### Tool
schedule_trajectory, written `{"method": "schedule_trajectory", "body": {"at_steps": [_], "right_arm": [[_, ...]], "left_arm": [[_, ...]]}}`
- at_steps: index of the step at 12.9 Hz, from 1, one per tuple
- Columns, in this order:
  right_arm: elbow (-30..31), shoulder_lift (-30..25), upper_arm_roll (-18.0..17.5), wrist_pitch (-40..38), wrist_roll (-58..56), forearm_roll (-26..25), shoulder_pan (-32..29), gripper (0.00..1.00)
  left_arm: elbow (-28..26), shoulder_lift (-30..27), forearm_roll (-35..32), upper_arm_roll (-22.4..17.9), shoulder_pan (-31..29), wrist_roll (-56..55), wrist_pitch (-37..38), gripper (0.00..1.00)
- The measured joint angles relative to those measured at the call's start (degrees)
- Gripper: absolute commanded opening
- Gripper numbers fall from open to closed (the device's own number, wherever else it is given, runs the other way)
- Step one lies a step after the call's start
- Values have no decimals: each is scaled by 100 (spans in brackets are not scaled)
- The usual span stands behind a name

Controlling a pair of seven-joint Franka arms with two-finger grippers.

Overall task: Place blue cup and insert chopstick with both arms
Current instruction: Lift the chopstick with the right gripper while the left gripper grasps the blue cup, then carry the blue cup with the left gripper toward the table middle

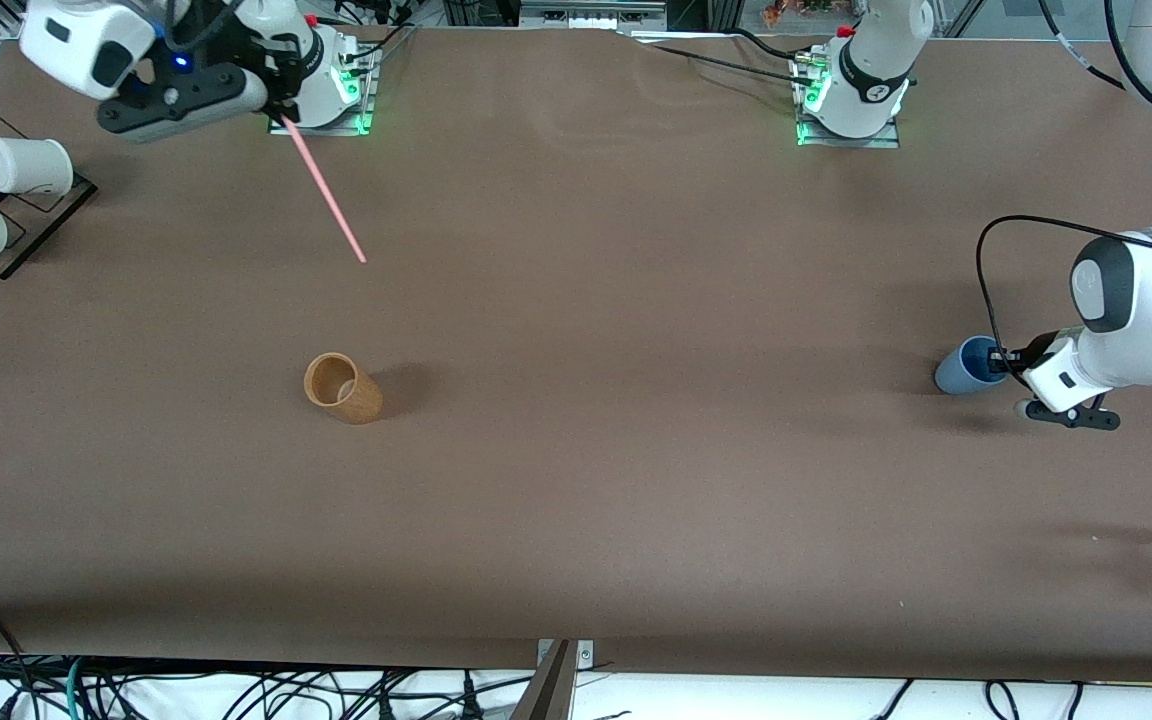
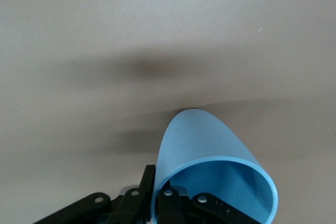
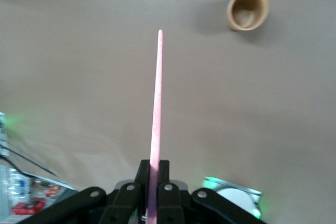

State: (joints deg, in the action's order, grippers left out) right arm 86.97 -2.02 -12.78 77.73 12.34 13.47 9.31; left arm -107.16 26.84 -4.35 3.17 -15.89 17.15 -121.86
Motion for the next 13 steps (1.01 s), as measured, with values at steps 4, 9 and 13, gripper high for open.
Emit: {"method": "schedule_trajectory", "body": {"at_steps": [4,9,13], "right_arm": [[-326,548,-72,75,546,50,231,8],[-443,820,-84,299,1639,-10,917,8],[-720,1294,-84,364,2053,-169,1177,8]], "left_arm": [[664,-105,181,654,9,-267,737,0],[1151,-188,205,2085,161,-2108,1600,0],[1143,-51,209,2253,1167,-3287,1387,0]]}}
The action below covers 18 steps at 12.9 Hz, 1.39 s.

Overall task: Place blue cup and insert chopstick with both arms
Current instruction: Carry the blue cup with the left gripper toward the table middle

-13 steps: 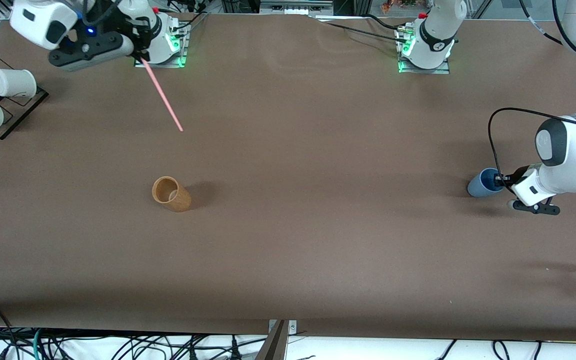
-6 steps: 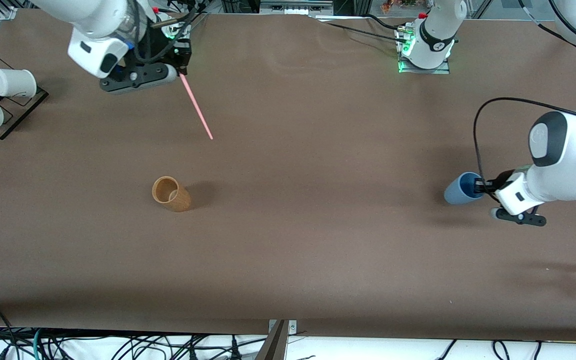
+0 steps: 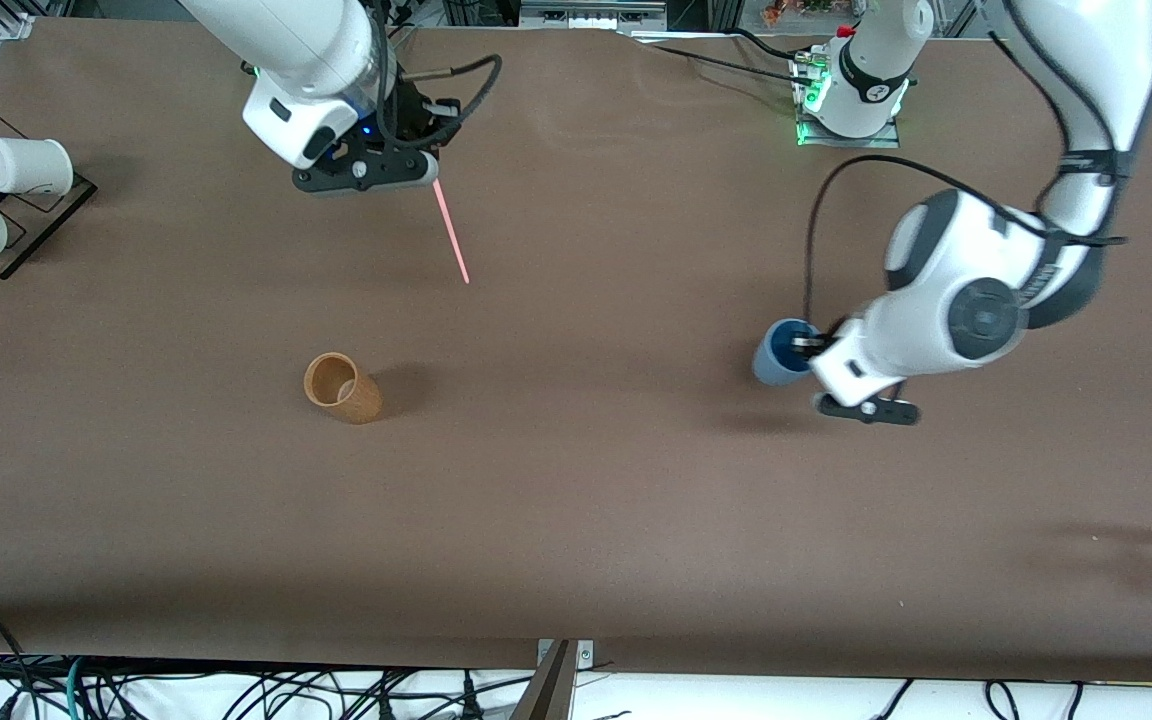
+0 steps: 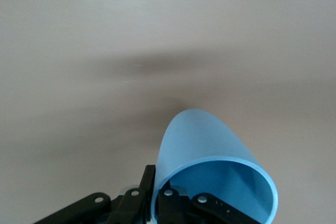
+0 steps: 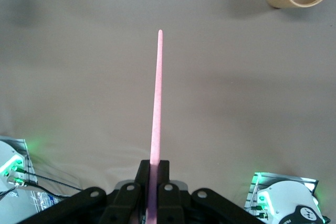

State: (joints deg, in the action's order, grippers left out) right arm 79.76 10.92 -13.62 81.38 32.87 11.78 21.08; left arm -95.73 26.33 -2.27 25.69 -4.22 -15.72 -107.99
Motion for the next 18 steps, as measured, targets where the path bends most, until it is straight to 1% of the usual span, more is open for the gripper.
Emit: {"method": "schedule_trajectory", "body": {"at_steps": [3,8,12,13,14,15,18], "right_arm": [[-75,171,9,1,19,-118,0,8],[-108,327,6,-3,21,-334,9,8],[-109,381,6,-5,21,-548,10,8],[-109,388,6,-6,21,-572,10,8],[-109,391,6,-10,21,-579,10,8],[-109,392,6,-13,21,-584,10,8],[-109,392,6,-27,21,-592,10,8]], "left_arm": [[-5,308,0,-2,632,-491,-531,0],[-3,598,0,-3,1075,-799,-952,0],[-4,853,-1,-10,1635,-1353,-1424,0],[-4,882,-1,-15,1679,-1396,-1462,25],[-3,894,-1,-25,1678,-1409,-1467,78],[-3,904,-1,-41,1672,-1412,-1466,100],[10,917,-1,-47,1673,-1412,-1434,100]]}}
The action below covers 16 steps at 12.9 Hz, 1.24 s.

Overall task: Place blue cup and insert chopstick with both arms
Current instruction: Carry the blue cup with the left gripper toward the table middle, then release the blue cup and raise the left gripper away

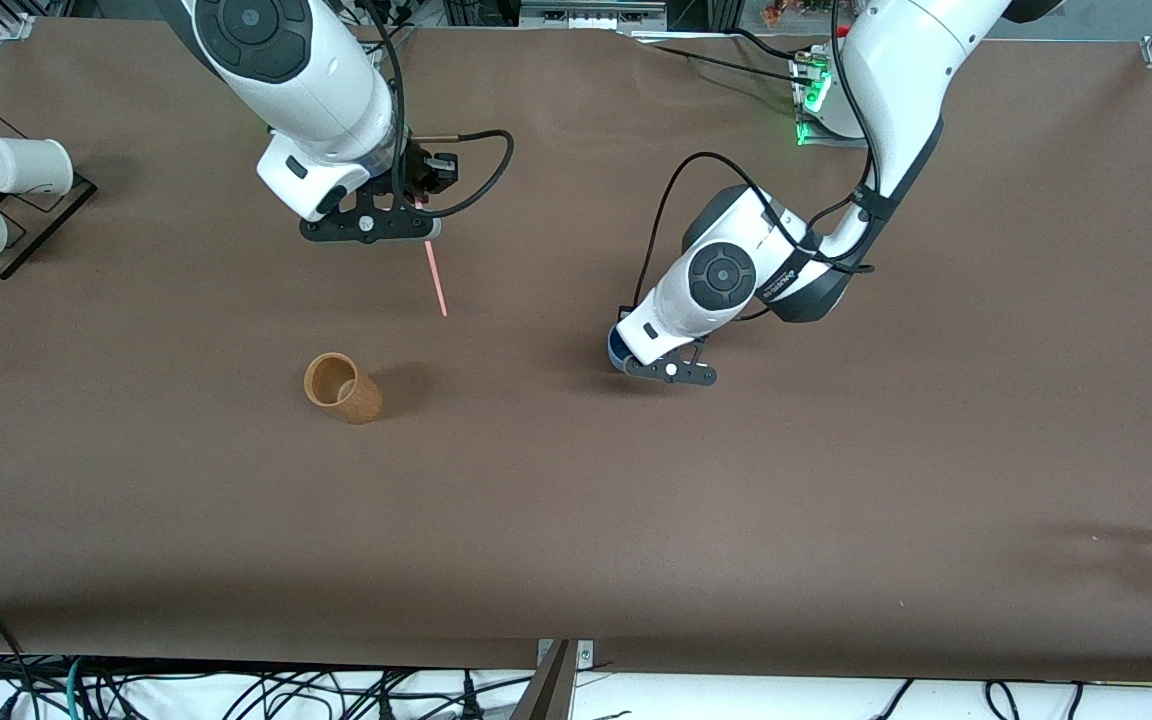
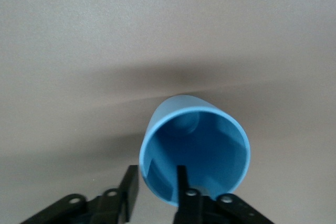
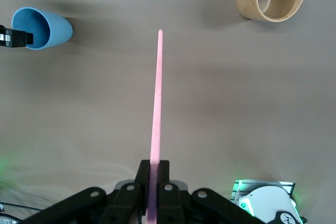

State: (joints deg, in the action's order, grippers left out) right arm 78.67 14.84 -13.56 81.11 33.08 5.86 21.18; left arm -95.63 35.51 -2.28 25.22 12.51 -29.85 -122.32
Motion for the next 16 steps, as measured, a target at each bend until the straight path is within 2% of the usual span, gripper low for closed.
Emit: {"method": "schedule_trajectory", "body": {"at_steps": [3,6,9,11,14,16], "right_arm": [[-1,1,-3,-28,0,-25,1,8],[-4,10,-154,-47,357,-23,51,8],[-98,148,-225,-18,1178,81,513,8],[-497,473,-239,84,1932,330,929,8],[-1184,1166,-304,534,2809,379,1379,8],[-1339,1556,-407,1182,3173,388,1463,8]], "left_arm": [[189,-349,-1,8,-42,0,649,100],[422,-1259,-3,-3,-297,151,1493,100],[983,-1654,-7,-62,-885,619,2428,100],[1271,-1693,-8,-173,-1366,1214,2636,100],[1212,-2146,-4,-1054,-1475,2451,2691,100],[781,-2585,-4,-1610,-1465,2893,2457,100]]}}
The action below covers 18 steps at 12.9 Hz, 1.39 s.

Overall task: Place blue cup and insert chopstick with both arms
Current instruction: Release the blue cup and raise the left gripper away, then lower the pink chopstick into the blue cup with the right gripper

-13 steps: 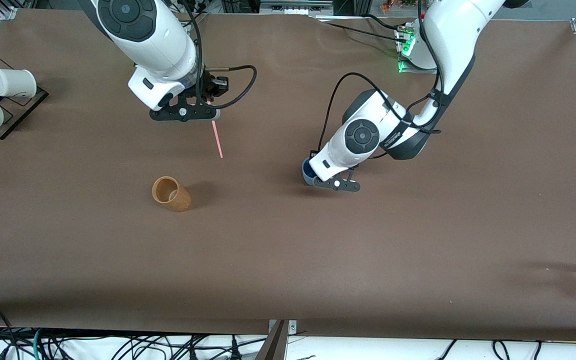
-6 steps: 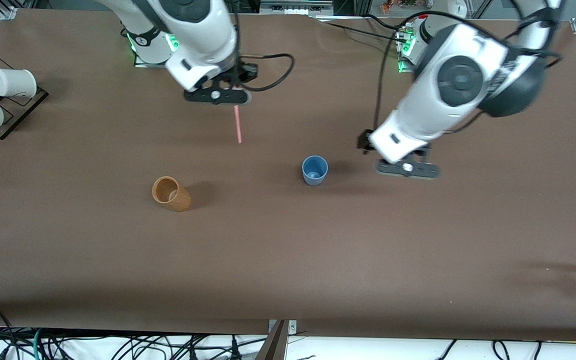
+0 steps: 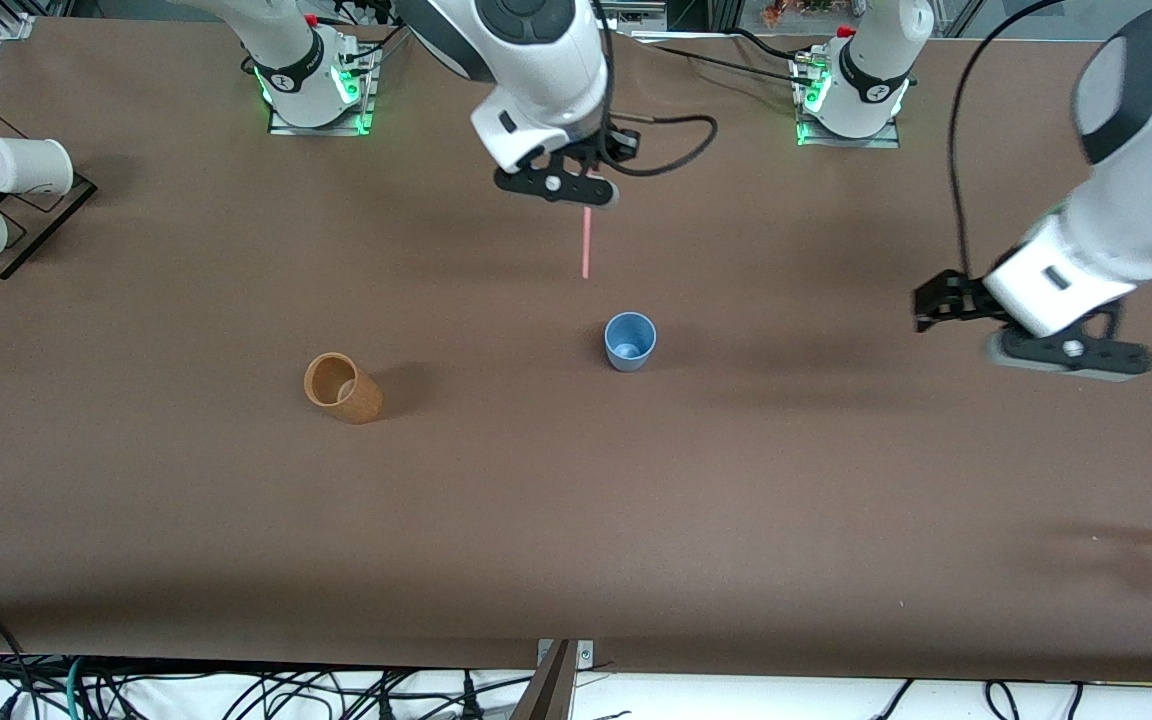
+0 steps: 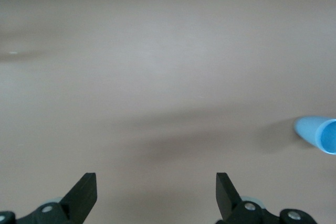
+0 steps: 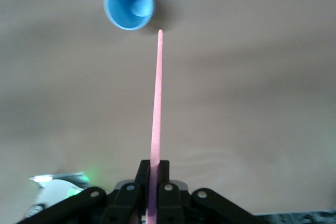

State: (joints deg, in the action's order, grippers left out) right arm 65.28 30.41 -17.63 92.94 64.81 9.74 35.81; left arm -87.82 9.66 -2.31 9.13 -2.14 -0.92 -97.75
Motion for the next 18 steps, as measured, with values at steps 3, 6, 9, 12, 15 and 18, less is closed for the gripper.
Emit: {"method": "schedule_trajectory", "body": {"at_steps": [3,6,9,12,15,18], "right_arm": [[-73,391,-45,722,272,13,143,8],[-92,557,-44,818,330,13,201,8],[-94,696,-17,824,332,-11,193,8],[-95,842,21,948,326,-69,189,8],[-99,899,124,994,231,-106,183,8],[-99,1045,148,1111,225,-107,189,9]], "left_arm": [[-893,-693,3,-225,79,132,-294,100],[-1125,-980,4,-222,324,116,-299,100],[-1115,-937,4,-270,289,119,-285,100],[-1114,-910,4,-302,295,124,-285,100],[-1112,-910,4,-301,323,124,-284,100],[-1103,-910,4,-299,324,124,-284,100]]}}
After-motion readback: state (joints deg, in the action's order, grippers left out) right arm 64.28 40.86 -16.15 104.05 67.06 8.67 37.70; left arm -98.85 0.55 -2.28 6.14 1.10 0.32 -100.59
